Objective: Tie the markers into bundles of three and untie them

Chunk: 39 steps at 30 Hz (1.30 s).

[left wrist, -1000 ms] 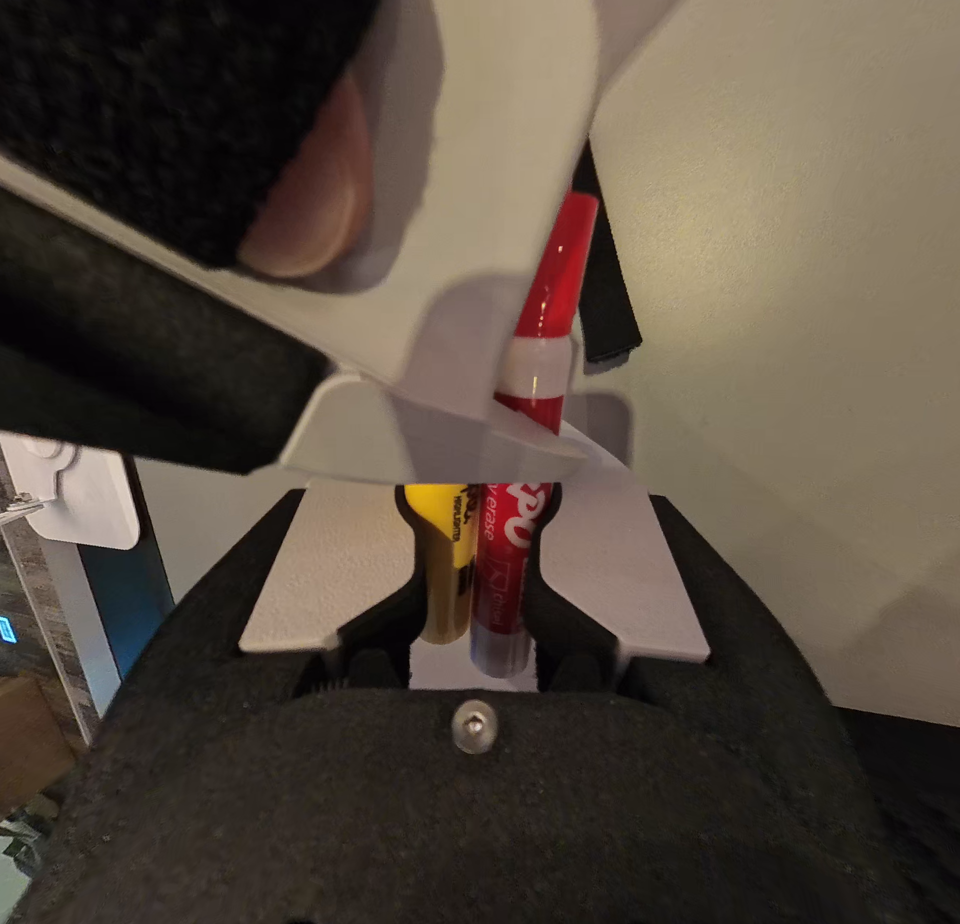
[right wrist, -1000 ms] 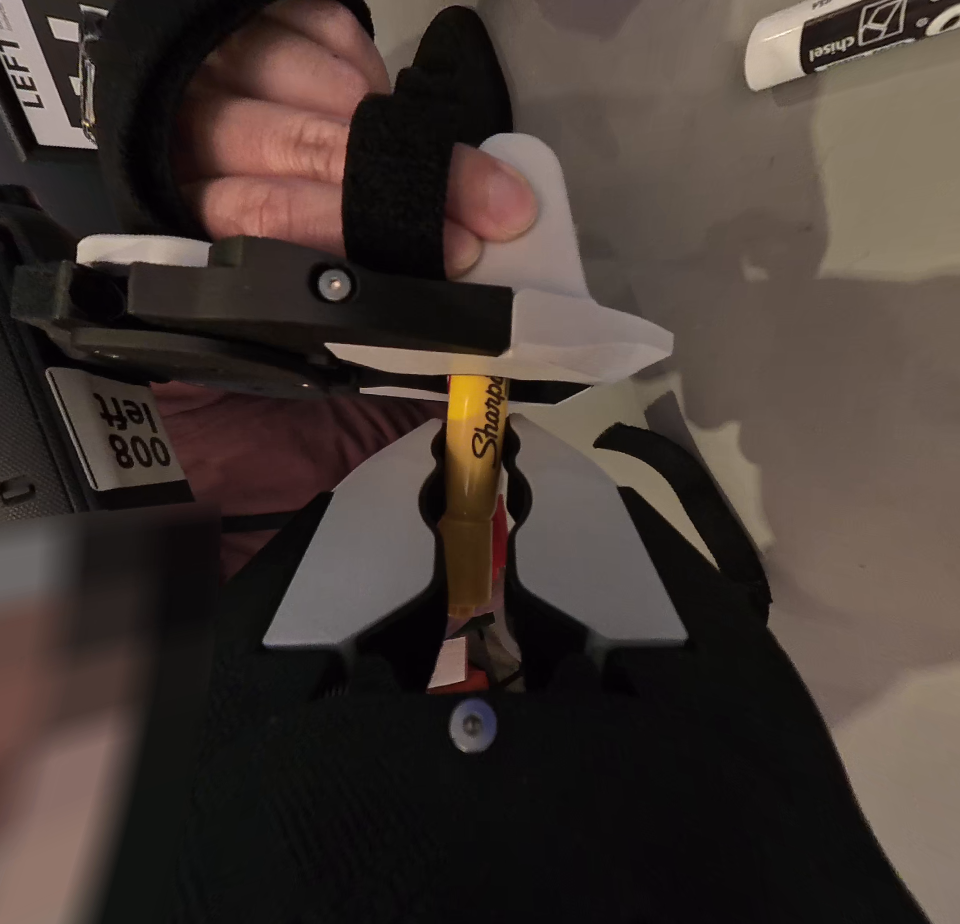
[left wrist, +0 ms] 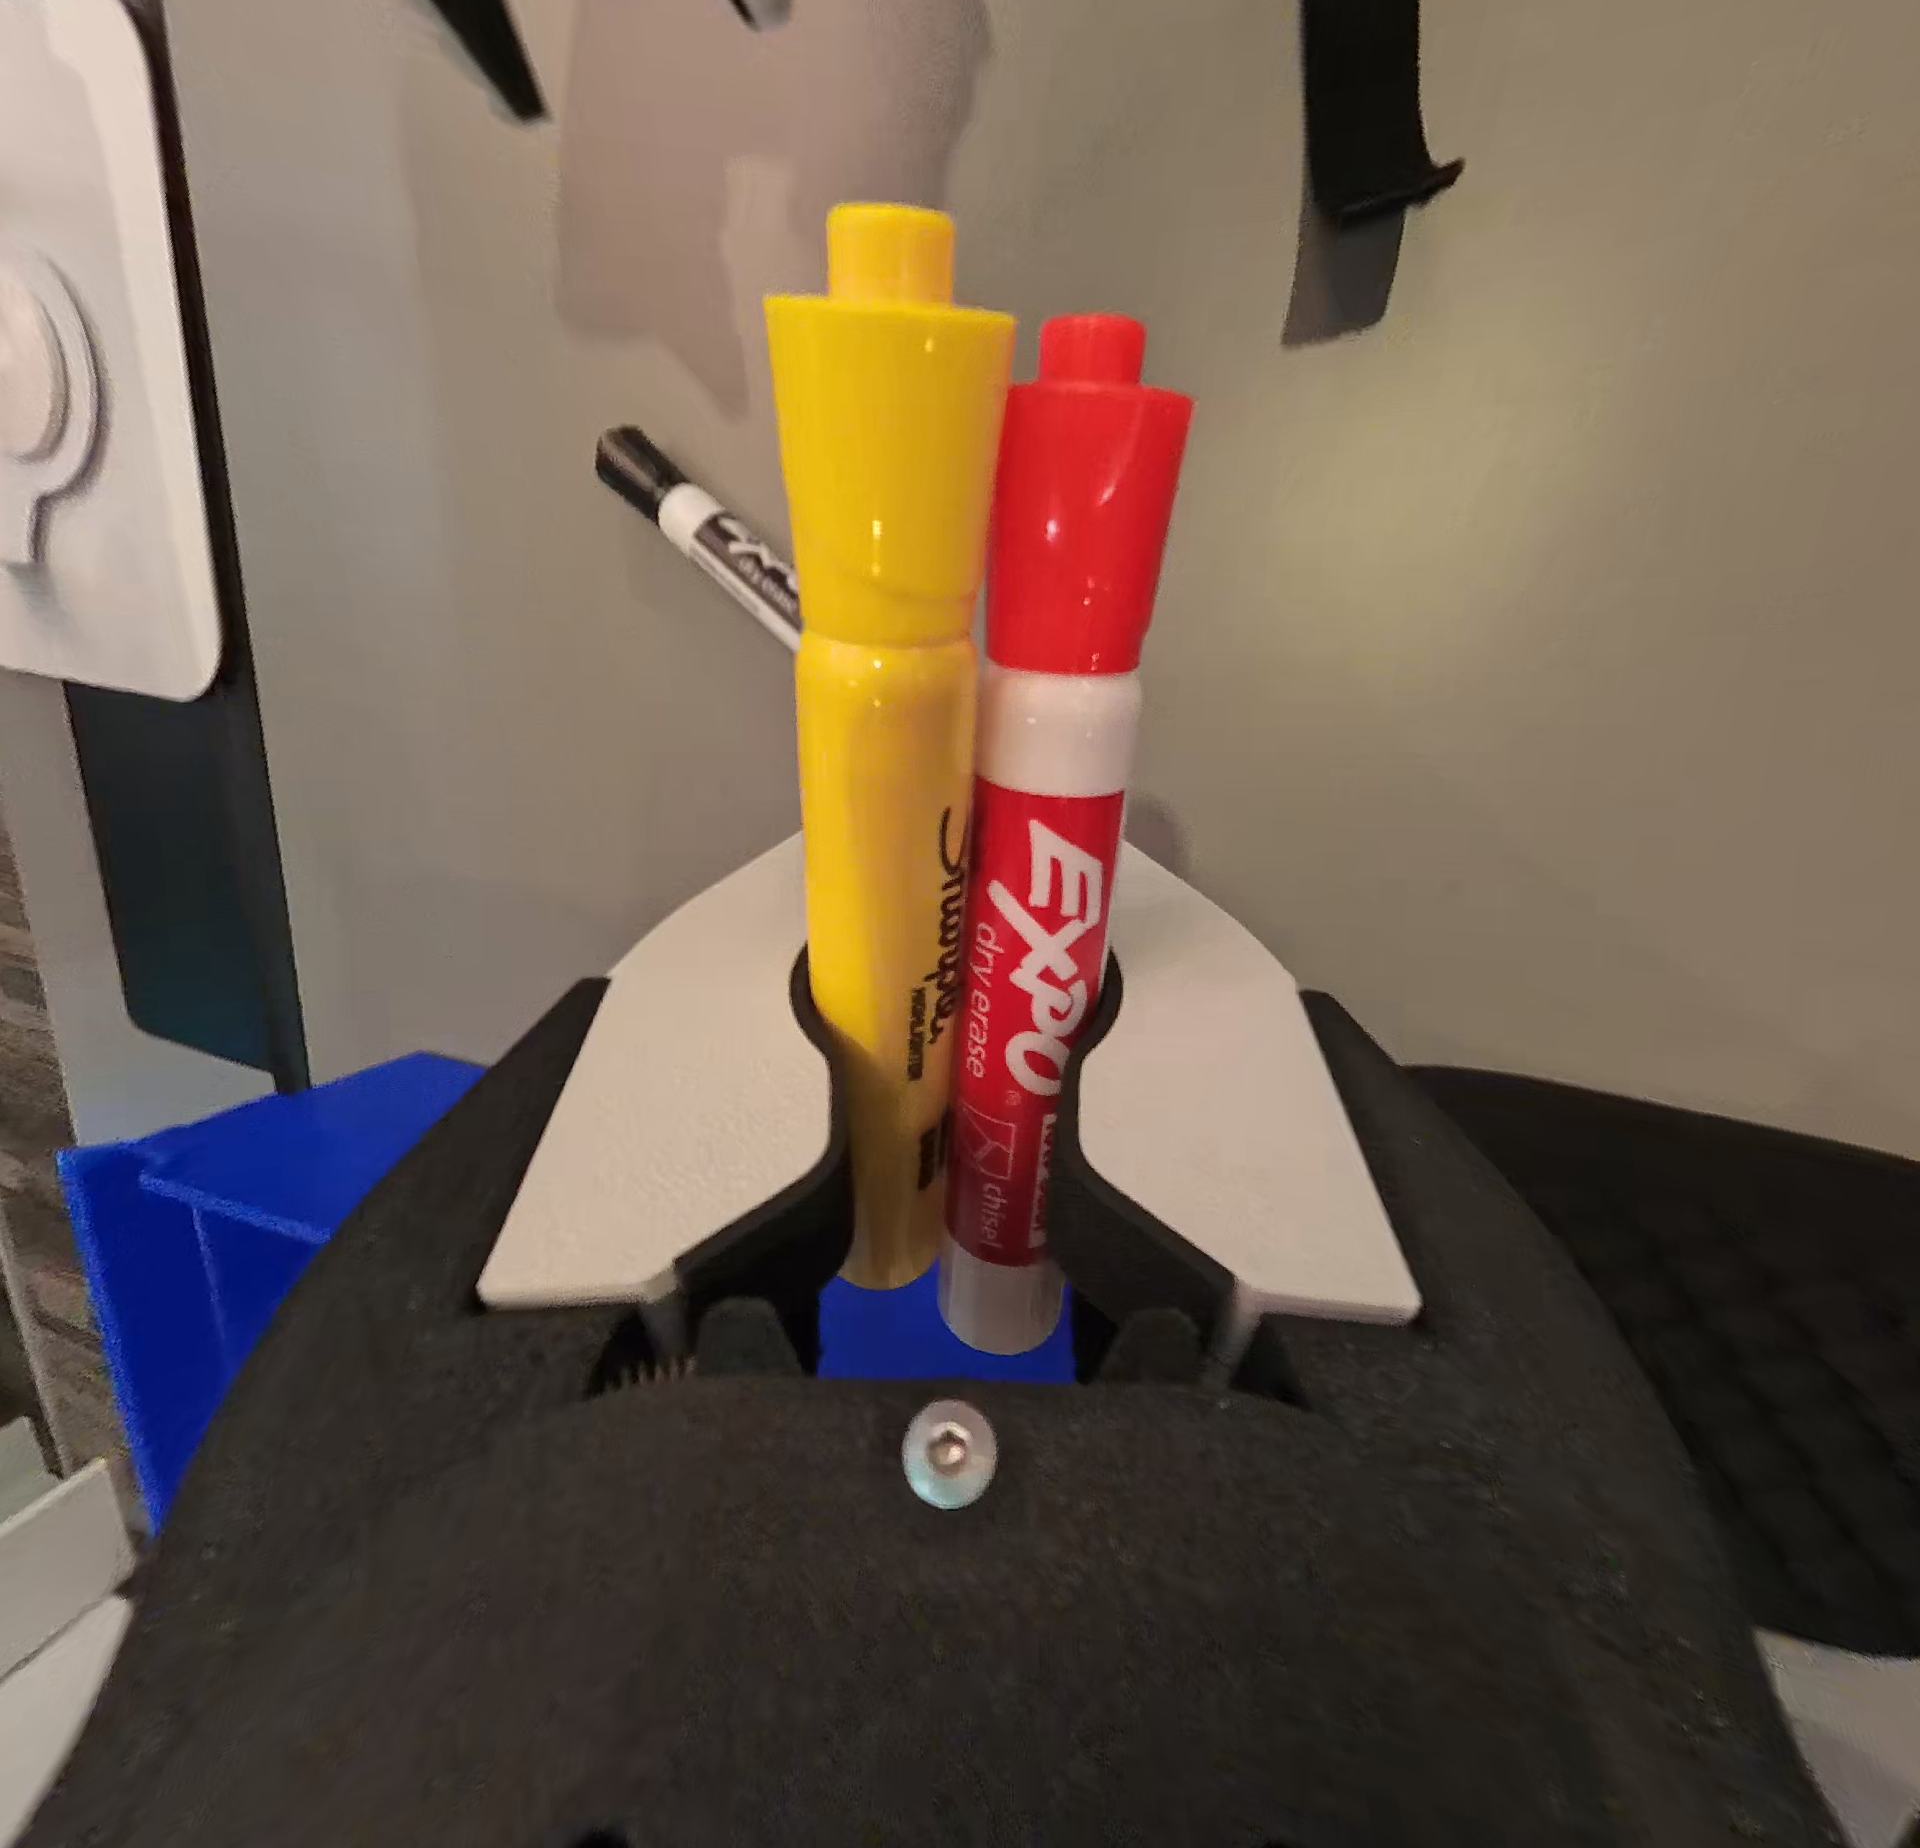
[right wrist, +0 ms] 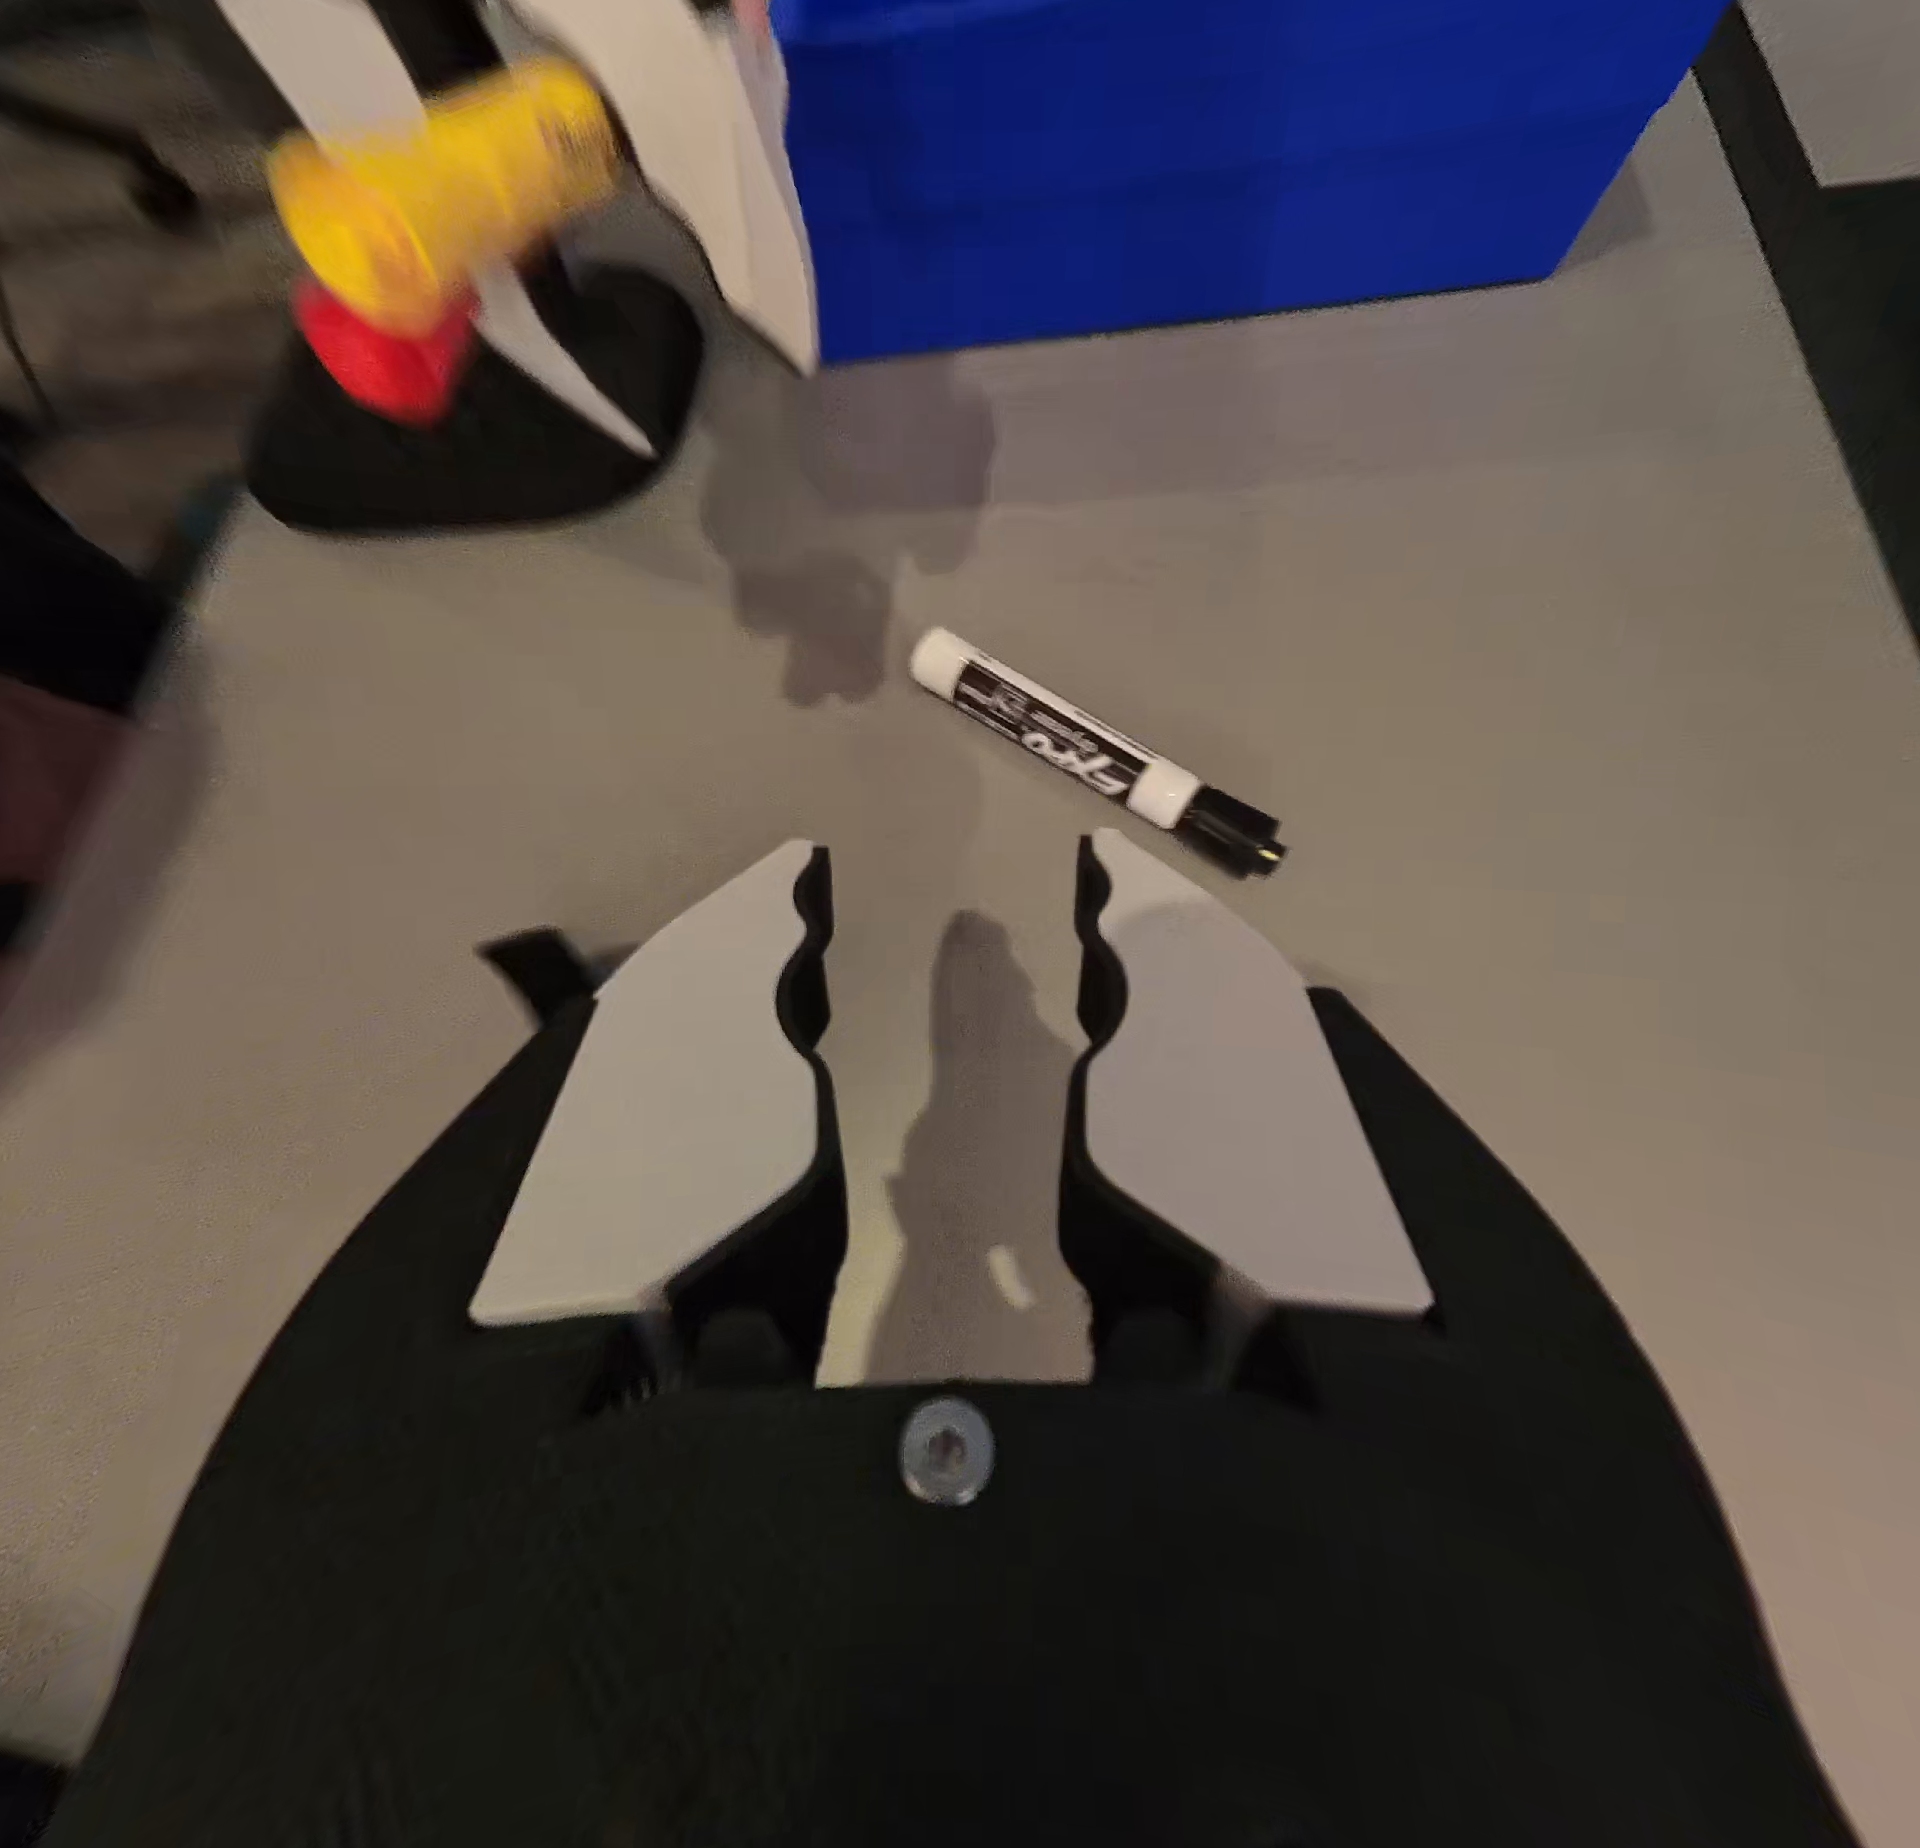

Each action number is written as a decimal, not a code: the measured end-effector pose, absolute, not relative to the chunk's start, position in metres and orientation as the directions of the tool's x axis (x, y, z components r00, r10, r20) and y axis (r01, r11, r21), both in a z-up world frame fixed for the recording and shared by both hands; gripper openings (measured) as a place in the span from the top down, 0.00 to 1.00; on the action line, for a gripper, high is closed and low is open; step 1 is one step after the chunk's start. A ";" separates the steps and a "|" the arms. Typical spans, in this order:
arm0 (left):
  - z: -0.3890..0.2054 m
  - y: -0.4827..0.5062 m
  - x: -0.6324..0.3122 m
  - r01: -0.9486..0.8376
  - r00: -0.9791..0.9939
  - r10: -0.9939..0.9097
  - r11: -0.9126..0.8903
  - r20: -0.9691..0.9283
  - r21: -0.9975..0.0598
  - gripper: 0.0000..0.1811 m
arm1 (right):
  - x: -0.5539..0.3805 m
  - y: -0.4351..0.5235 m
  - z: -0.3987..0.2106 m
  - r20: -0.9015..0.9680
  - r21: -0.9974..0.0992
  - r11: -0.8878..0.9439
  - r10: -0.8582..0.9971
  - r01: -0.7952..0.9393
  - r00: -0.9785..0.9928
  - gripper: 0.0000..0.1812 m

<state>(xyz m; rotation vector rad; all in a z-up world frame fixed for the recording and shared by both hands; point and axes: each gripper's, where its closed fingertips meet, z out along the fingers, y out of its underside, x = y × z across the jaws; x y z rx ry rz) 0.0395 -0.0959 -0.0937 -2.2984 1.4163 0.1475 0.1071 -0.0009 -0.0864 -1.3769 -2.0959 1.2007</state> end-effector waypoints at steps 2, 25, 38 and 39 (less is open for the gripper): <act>-0.090 -0.098 0.028 -0.863 0.492 -0.814 -0.410 -0.308 -0.295 0.77 | 0.093 0.004 -0.108 -0.042 -0.789 0.280 0.863 0.547 -0.503 0.74; -0.107 -0.075 0.034 -0.857 0.472 -0.878 -0.434 -0.083 -0.279 0.77 | 0.098 0.026 -0.150 -0.160 -0.739 0.185 0.886 0.648 -0.436 0.89; -0.129 -0.023 0.067 -0.823 0.511 -0.852 -0.449 -0.109 -0.348 0.77 | 0.168 0.078 -0.049 -0.081 -0.876 -0.033 0.994 0.481 -0.080 0.90; -0.132 -0.021 0.067 -0.820 0.517 -0.850 -0.456 -0.103 -0.346 0.77 | 0.171 0.078 -0.044 -0.083 -0.884 -0.037 0.993 0.466 -0.079 0.90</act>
